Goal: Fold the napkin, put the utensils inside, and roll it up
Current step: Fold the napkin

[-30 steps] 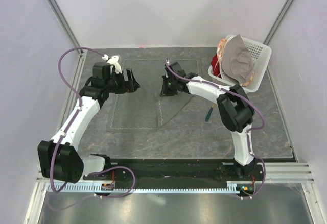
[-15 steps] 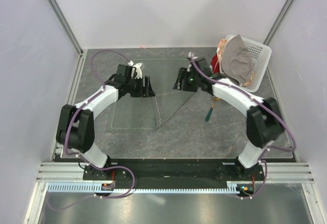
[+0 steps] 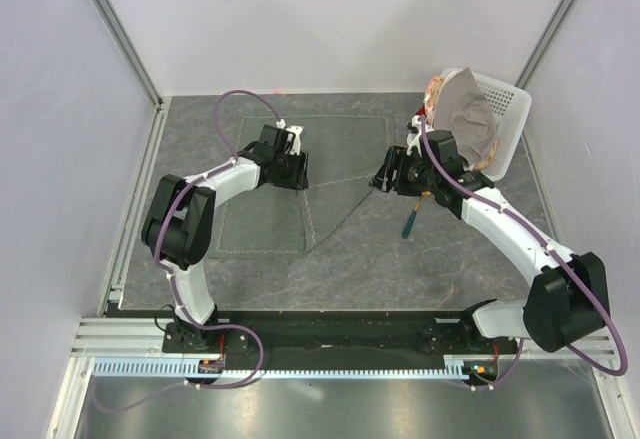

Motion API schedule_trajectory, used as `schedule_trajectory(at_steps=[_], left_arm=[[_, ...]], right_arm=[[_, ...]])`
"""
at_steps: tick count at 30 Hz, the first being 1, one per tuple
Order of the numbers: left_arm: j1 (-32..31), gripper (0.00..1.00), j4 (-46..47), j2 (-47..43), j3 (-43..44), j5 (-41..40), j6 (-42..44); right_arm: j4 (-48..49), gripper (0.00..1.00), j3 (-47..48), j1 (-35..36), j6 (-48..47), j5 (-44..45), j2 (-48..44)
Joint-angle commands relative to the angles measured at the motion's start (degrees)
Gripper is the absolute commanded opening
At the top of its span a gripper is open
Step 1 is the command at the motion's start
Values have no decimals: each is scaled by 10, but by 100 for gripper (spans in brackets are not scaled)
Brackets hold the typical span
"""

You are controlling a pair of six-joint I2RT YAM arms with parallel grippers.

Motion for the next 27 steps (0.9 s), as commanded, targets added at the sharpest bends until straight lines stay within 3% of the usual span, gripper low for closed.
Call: schedule_trajectory(at_steps=[1,17,27], left_arm=[[-3,55,38,24,23,-15,44],[-3,41,44,61,35,-43,42],[-4,15,44,58,35,-47,34]], right_arm=[[-1,68,-11,-6,-13,-17,-21],[-2,69,-27,-7,-5,-21,-27],[-2,69,-37,-7,-2,-22,-31]])
